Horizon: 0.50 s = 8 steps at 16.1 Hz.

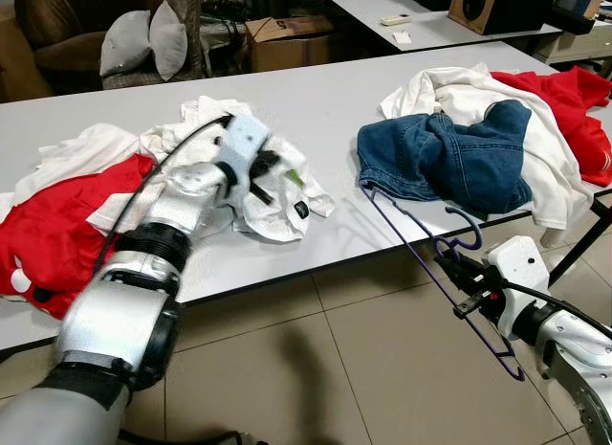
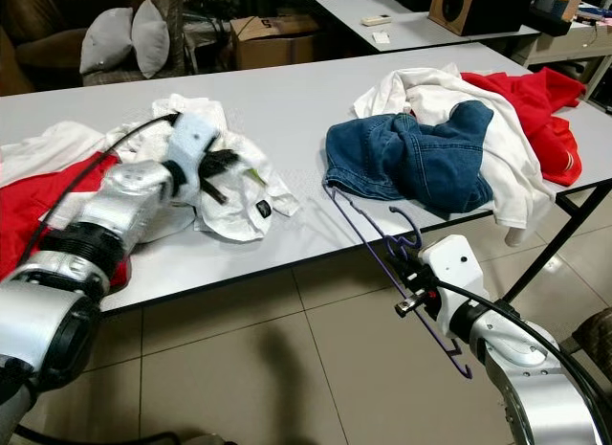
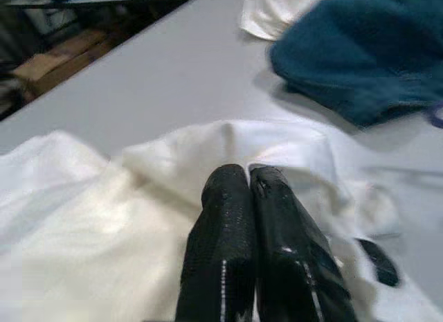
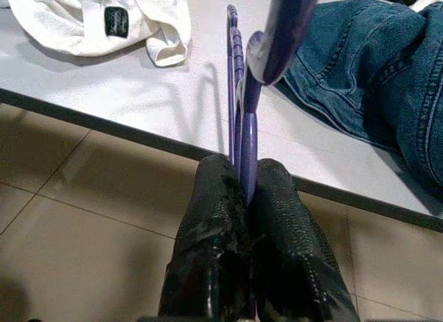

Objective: Hang hanger

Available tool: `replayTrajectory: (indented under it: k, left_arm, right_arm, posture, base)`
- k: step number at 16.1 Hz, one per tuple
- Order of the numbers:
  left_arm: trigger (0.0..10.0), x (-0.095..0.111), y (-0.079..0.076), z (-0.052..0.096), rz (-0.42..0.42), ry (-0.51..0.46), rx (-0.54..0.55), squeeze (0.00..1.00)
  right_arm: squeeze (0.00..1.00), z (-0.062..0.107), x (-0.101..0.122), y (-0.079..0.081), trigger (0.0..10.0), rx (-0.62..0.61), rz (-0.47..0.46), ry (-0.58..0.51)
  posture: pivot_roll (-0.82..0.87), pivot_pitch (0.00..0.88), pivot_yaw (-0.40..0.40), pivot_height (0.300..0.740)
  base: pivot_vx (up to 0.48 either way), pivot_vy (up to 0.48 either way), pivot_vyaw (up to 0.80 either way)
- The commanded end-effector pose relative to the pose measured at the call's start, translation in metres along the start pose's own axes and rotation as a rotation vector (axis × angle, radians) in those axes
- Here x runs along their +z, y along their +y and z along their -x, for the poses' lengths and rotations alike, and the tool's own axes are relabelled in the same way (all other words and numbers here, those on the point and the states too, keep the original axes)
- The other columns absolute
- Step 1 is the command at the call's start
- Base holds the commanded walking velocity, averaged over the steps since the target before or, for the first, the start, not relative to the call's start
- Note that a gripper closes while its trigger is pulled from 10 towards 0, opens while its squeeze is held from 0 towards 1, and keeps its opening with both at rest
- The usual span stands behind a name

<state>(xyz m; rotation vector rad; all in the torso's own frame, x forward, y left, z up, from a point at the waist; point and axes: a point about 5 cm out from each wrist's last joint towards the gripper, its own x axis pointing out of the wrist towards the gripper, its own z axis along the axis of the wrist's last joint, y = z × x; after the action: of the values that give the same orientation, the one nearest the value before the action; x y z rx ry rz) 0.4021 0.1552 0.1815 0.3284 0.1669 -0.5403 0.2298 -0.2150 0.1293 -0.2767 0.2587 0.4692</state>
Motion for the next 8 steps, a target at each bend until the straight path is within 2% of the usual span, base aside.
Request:
replayTrajectory:
  k: [1,3,4,5,6,8]
  left_arm:
    - [10.0,0.013,0.016,0.006,0.039,-0.034,0.042,1.0]
    - [10.0,0.016,0.028,0.014,0.078,-0.046,0.048,1.0]
    - [10.0,0.015,0.035,0.018,0.068,-0.04,0.088,1.0]
    - [10.0,0.015,0.042,0.021,0.065,-0.039,0.137,1.0]
    - [10.0,0.014,0.057,0.03,0.045,-0.03,0.269,1.0]
    - [10.0,0.014,0.068,0.037,0.021,-0.029,0.366,1.0]
  right_arm:
    - [0.0,0.0,0.003,0.0,10.0,0.006,0.012,-0.004]
    - [0.0,0.001,0.003,-0.002,10.0,0.001,0.014,-0.004]
    - [0.0,0.001,0.003,-0.006,10.0,-0.021,0.015,-0.002]
    - [0.0,0.002,0.003,-0.01,10.0,-0.046,0.018,0.002]
    - [0.0,0.006,0.002,-0.02,10.0,-0.115,0.01,0.009]
    - [0.0,0.014,-0.002,-0.029,10.0,-0.176,0.006,0.022]
  posture:
    - [-0.07,0.0,0.034,0.74]
    - [-0.07,0.0,0.032,0.74]
    - [-0.08,0.0,0.035,0.74]
    - [-0.08,0.0,0.037,0.74]
    - [-0.09,0.0,0.039,0.74]
    - [-0.09,0.0,0.042,0.74]
  base:
    - [0.0,0.0,0.0]
    - [0.0,0.0,0.0]
    - [0.0,0.0,0.0]
    - [0.0,0.0,0.0]
    - [0.0,0.0,0.0]
    - [0.0,0.0,0.0]
